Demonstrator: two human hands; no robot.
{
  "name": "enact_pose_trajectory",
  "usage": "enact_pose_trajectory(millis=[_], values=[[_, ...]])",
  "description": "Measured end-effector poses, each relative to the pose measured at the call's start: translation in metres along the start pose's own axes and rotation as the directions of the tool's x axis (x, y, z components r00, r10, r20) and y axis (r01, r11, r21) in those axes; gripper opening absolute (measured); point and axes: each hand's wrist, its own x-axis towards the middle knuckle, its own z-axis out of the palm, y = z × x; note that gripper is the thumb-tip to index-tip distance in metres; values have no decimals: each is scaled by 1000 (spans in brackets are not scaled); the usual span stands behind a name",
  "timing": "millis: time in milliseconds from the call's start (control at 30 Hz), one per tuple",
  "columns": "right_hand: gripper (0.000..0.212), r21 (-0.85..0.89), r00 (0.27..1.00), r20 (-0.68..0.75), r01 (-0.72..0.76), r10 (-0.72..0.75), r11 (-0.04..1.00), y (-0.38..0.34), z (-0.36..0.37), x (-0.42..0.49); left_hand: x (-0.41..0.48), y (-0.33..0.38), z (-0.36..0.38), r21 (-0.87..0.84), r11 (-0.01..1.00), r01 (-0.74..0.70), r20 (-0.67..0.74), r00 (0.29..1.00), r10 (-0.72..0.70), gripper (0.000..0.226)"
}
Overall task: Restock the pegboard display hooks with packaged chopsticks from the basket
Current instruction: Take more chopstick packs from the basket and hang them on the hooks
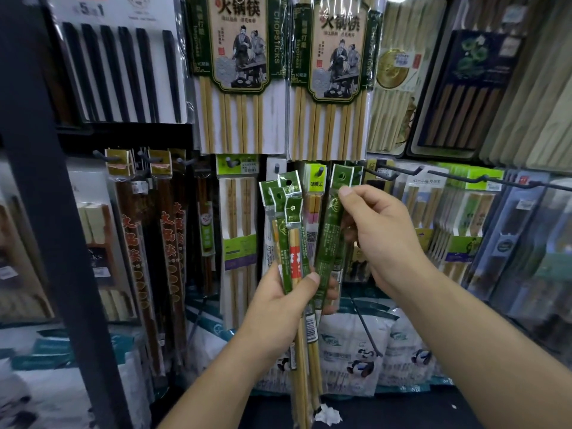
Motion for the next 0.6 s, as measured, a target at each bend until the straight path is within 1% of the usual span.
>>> enact_pose_trajectory(millis=[67,133,167,267,367,467,600], values=[[29,2,999,-51,-1,1,1000,-1,-3,4,0,-2,0,30,999,12,-9,1000,-12,11],[31,18,994,-107,-13,15,1000,-1,-7,10,2,-3,-3,128,992,10,-40,999,-5,10],[32,1,991,-135,-15,15,1000,0,-9,13,3,-3,-5,149,989,8,-50,999,0,11],[35,-95,985,-170,-3,-13,996,5,-16,20,5,0,-10,127,992,20,-66,998,-12,11],[37,-96,985,-170,0,-16,995,10,-17,22,5,2,-13,119,993,23,-80,997,-14,9],[39,-96,981,-193,-19,0,995,13,-14,24,5,2,-14,123,992,21,-61,998,-13,10],[44,-96,978,-209,-7,-13,995,14,-12,22,4,0,-14,105,994,18,-40,999,-14,5]])
